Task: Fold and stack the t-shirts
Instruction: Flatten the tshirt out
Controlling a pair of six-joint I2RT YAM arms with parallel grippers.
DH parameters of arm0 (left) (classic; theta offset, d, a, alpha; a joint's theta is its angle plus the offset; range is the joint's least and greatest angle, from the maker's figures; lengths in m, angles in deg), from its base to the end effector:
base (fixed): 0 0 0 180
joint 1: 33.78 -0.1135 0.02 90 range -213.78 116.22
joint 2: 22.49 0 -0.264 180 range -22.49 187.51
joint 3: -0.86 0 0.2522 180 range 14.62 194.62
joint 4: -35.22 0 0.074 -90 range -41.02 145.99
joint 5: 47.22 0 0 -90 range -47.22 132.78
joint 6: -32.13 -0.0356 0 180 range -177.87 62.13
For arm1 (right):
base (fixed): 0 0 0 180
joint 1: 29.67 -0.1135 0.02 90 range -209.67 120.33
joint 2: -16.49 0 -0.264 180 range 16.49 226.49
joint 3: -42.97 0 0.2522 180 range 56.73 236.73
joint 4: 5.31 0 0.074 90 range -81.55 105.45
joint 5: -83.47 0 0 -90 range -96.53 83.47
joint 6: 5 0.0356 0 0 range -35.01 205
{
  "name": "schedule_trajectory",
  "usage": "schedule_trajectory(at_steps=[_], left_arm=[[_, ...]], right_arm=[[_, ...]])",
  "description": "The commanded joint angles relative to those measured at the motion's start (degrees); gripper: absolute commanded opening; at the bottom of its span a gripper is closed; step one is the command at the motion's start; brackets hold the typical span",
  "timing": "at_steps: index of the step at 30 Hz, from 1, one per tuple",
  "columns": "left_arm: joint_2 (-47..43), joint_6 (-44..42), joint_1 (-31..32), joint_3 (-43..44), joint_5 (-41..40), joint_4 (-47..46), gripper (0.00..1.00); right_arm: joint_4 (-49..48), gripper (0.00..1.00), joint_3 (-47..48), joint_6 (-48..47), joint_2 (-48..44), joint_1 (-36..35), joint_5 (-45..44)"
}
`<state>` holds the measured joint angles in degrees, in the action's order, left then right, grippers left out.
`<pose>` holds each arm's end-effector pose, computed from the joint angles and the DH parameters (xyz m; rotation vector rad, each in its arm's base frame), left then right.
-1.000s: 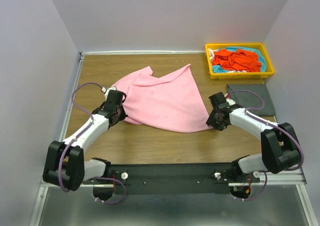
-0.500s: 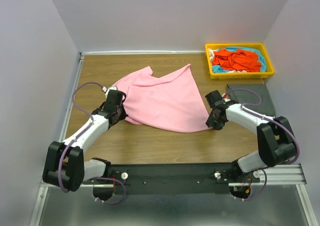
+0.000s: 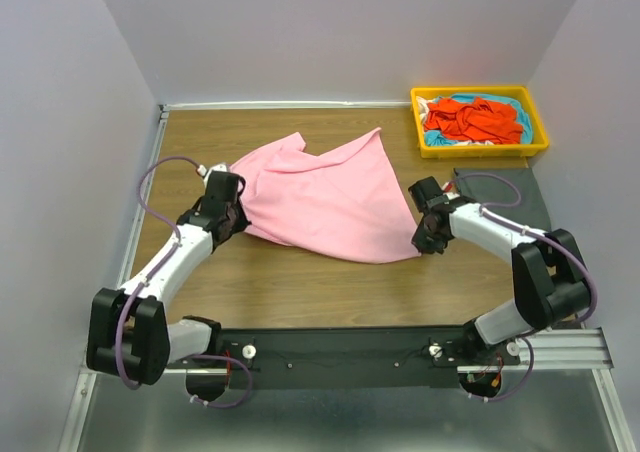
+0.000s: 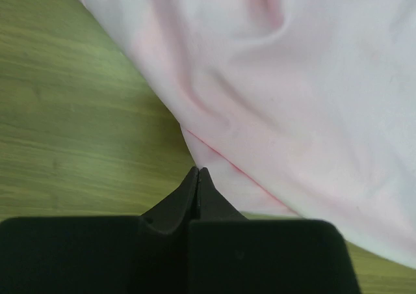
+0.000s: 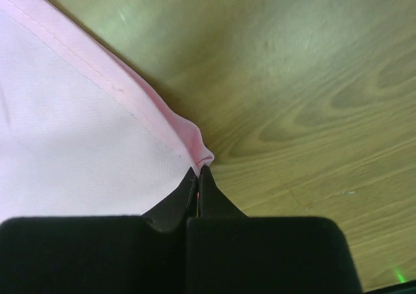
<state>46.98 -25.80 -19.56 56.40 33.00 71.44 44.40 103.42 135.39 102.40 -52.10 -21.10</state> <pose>0.2362 -0.0536 0.2163 -0.4521 2.3925 -0.1553 0.2406 0.0896 0.1636 0.7173 2.6895 -0.0713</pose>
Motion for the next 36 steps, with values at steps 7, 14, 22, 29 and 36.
schedule_trajectory(at_steps=[7,14,22,29,36], left_arm=[[9.88,-8.87,-16.13,38.86,-3.49,8.11,0.0],[18.59,-7.47,-21.86,75.52,-4.02,12.96,0.0],[10.17,-12.2,-23.71,83.47,-2.44,6.64,0.0],[-2.76,-17.74,-23.62,80.73,-2.44,1.97,0.0],[-5.4,-23.27,-19.85,84.61,-6.3,2.24,0.0]], right_arm=[[1.94,0.01,36.06,-15.05,9.71,4.32,-10.83],[1.76,0.01,64.37,-22.79,14.28,8.81,-10.13],[0.71,0.01,71.87,-33.07,4.64,9.16,-9.61],[-2.28,0.01,62.3,-41.24,-12.41,9.16,-2.23],[-2.55,0.01,57.11,-45.12,-21.83,9.16,5.25]])
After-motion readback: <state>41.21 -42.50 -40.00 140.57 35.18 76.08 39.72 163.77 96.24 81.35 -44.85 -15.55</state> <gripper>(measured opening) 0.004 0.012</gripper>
